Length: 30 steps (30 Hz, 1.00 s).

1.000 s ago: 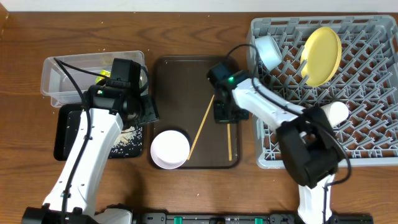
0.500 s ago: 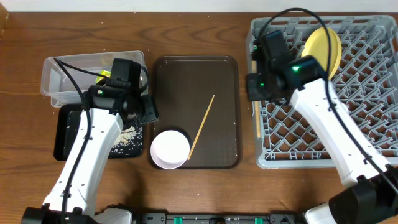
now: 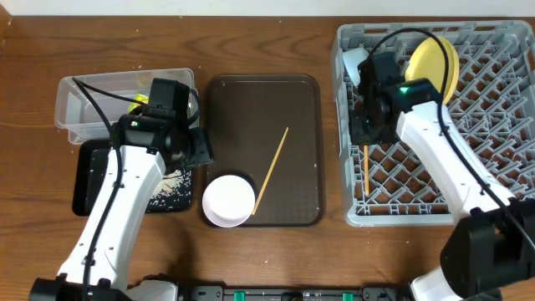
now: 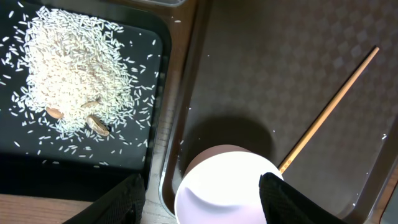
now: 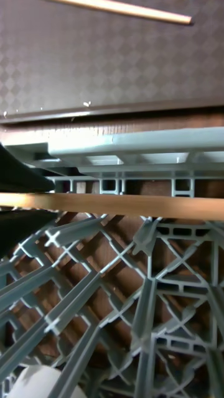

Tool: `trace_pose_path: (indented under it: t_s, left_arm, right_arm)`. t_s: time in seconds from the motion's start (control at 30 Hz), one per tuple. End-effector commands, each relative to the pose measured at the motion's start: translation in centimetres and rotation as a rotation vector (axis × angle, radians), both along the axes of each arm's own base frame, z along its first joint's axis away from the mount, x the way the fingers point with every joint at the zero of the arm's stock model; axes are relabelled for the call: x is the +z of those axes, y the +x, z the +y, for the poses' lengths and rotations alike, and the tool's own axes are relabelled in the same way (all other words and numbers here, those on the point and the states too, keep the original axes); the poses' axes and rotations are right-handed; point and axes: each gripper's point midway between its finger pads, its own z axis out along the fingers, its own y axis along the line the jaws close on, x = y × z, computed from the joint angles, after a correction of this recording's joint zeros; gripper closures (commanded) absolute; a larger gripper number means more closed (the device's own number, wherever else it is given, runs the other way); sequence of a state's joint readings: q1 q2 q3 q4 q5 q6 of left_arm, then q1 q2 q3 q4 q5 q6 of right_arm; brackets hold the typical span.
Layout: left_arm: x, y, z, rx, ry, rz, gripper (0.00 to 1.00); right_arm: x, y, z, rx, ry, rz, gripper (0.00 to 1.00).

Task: Sort waste into correct bins and load items into the dishwasher rack
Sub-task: 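Return the right gripper to grasp the second chopstick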

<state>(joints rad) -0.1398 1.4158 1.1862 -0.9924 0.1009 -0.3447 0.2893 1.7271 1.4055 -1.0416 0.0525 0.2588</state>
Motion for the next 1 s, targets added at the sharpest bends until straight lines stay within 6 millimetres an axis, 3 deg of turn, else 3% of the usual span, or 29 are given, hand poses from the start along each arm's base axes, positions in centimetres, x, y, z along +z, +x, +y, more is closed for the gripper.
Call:
trace_pose_path:
  t_s: [0.0, 0.03, 0.07, 0.2, 0.3, 0.47, 0.57, 0.7, 0.97]
  left_arm:
    - [0.4, 0.1, 0.3, 0.016, 0.008, -0.01, 0.38]
    - [0.4, 0.1, 0.3, 0.016, 0.008, -0.01, 0.38]
    - [0.4, 0.1, 0.3, 0.016, 0.008, -0.01, 0.38]
    - [0.4, 0.1, 0.3, 0.016, 0.008, -0.01, 0.38]
    - [0.4, 0.1, 0.3, 0.016, 0.008, -0.01, 0.38]
    - [0.4, 0.2, 0.3, 0.016, 0.008, -0.011, 0.38]
    - [0.4, 0.2, 0.3, 0.016, 0.008, -0.011, 0.38]
    - [0.4, 0.2, 0.3, 0.016, 0.008, -0.011, 0.38]
    - [0.4, 0.2, 0.3, 0.016, 0.008, -0.011, 0.38]
  right_arm:
    - [-0.2, 0.4, -0.2, 0.007, -0.01, -0.012, 0.76]
    - [-0.1, 0.5, -0.2, 0.006, -0.009, -0.016, 0.65]
    - [-0.1, 0.5, -0.2, 0.006, -0.008, -0.017, 0.62]
    - [0.8, 1.0, 0.0, 0.006, 0.001, -0.042, 0.6]
    - [2.5, 1.8, 1.2, 0.023, 0.062, -0.09, 0.59]
    - [5.1, 3.1, 7.8, 0.151, 0.3, -0.181, 0.56]
    - [5.5, 3.1, 10.9, 0.224, 0.337, -0.218, 0.52]
    - [4.3, 2.5, 13.6, 0.232, 0.293, -0.222, 0.48]
    - [-2.7, -0.6, 18.4, 0.127, 0.248, -0.051, 0.45]
